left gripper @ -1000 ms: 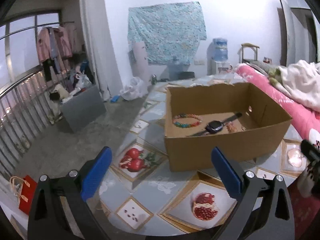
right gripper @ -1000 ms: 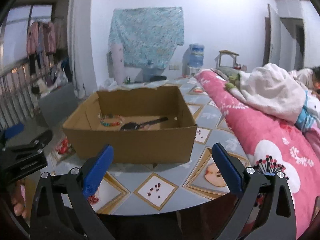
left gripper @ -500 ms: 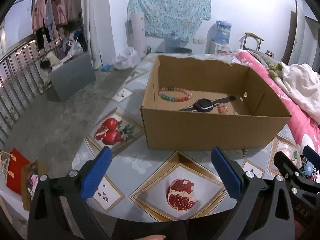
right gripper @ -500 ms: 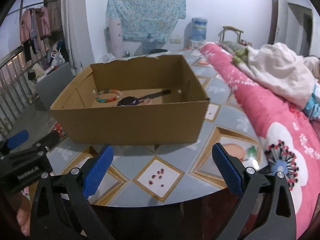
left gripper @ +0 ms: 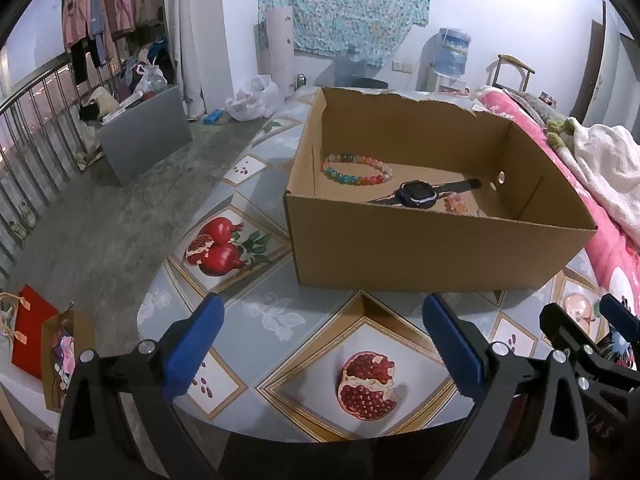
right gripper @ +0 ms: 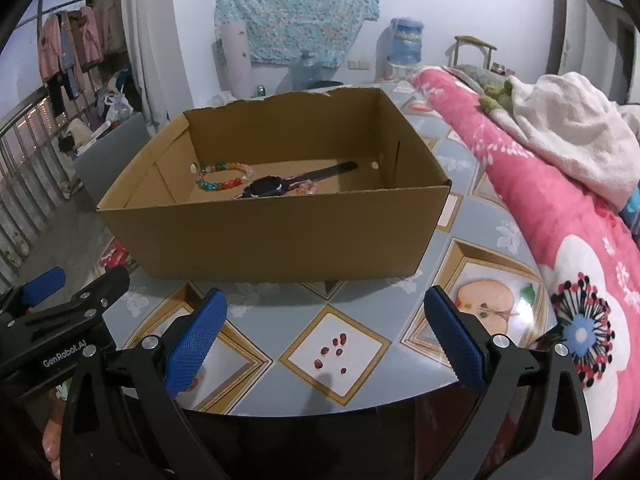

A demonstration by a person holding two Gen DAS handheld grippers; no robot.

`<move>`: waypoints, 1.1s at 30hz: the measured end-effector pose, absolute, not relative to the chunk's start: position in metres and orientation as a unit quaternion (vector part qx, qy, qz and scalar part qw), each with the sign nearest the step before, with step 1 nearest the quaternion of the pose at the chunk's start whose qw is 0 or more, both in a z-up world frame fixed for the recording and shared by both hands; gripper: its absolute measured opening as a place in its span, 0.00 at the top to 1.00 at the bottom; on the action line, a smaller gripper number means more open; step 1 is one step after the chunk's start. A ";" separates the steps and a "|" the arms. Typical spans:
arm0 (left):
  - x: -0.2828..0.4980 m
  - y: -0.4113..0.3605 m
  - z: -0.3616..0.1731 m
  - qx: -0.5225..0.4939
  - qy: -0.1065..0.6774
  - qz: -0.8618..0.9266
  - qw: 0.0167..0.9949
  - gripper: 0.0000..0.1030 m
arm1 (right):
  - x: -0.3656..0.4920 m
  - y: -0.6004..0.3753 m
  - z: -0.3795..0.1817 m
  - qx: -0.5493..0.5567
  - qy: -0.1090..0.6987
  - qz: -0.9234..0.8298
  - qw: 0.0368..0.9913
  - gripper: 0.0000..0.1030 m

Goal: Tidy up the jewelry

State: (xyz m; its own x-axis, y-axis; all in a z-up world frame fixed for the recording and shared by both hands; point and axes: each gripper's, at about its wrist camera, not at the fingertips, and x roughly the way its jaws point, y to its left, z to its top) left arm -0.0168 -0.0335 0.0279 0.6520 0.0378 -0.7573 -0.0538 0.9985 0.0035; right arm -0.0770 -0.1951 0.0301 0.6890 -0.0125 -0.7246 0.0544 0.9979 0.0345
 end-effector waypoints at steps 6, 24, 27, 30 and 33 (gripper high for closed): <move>-0.015 -0.036 0.026 -0.007 0.420 0.024 0.907 0.05 | -0.076 -0.198 0.029 0.027 0.394 -0.018 0.919 0.08; -0.014 -0.038 0.023 -0.006 0.429 0.022 0.903 0.05 | -0.074 -0.201 0.027 0.024 0.397 -0.022 0.917 0.08; -0.014 -0.037 0.022 -0.008 0.430 0.022 0.903 0.05 | -0.076 -0.201 0.028 0.024 0.396 -0.023 0.918 0.08; -0.015 -0.036 0.022 -0.010 0.429 0.023 0.903 0.05 | -0.076 -0.201 0.028 0.023 0.396 -0.023 0.918 0.08; -0.015 -0.034 0.022 -0.012 0.430 0.024 0.902 0.05 | -0.077 -0.201 0.028 0.023 0.395 -0.023 0.918 0.08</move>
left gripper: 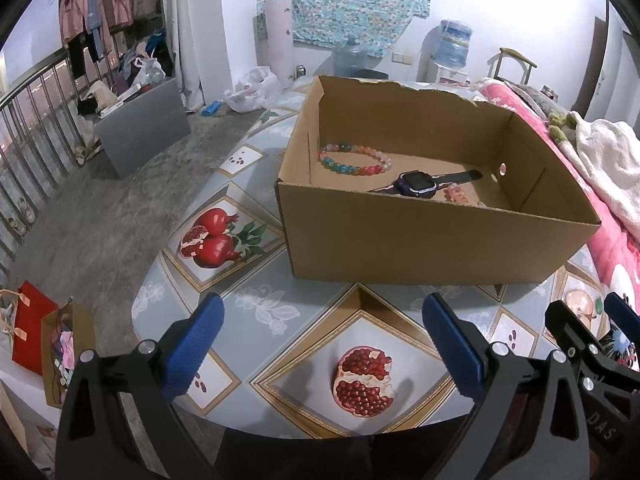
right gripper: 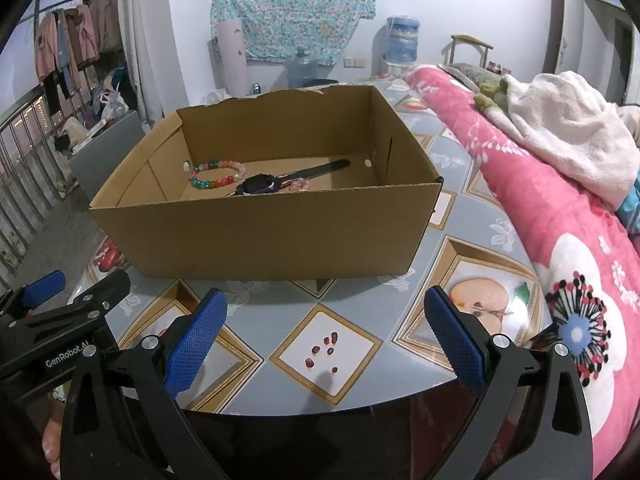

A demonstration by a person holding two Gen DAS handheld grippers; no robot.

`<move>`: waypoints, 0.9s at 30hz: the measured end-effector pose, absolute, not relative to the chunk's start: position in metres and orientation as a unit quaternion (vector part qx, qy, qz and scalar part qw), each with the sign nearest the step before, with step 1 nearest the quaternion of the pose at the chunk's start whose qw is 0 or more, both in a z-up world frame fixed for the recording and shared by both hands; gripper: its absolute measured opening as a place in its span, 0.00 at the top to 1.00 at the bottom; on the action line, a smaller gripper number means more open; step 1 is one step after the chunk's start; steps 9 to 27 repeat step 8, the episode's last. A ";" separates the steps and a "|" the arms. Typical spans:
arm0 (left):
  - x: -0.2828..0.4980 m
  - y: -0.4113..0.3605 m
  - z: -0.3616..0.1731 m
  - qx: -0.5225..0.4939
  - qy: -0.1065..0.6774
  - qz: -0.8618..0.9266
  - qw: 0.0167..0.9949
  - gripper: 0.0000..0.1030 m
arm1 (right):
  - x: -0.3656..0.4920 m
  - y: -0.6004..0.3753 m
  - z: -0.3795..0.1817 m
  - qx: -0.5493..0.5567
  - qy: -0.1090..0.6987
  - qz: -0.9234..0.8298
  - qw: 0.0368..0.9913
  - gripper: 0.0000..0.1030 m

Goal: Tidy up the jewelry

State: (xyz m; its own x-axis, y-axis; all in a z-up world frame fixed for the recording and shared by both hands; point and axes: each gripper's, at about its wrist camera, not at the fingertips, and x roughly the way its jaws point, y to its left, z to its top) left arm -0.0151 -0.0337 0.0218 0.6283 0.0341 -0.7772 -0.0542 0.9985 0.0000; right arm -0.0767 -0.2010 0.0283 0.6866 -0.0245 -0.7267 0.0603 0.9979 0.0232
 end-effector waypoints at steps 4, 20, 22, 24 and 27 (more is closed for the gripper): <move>-0.016 -0.033 0.022 -0.013 0.431 0.026 0.902 0.05 | -0.077 -0.199 0.029 0.021 0.395 -0.024 0.918 0.08; -0.016 -0.032 0.022 -0.013 0.431 0.026 0.902 0.05 | -0.077 -0.199 0.029 0.022 0.395 -0.023 0.918 0.08; -0.016 -0.032 0.022 -0.013 0.431 0.026 0.902 0.05 | -0.077 -0.199 0.029 0.022 0.395 -0.023 0.918 0.08; -0.016 -0.032 0.022 -0.013 0.431 0.026 0.902 0.05 | -0.077 -0.199 0.029 0.022 0.395 -0.023 0.918 0.08; -0.016 -0.032 0.022 -0.013 0.431 0.026 0.902 0.05 | -0.077 -0.199 0.029 0.022 0.395 -0.023 0.918 0.08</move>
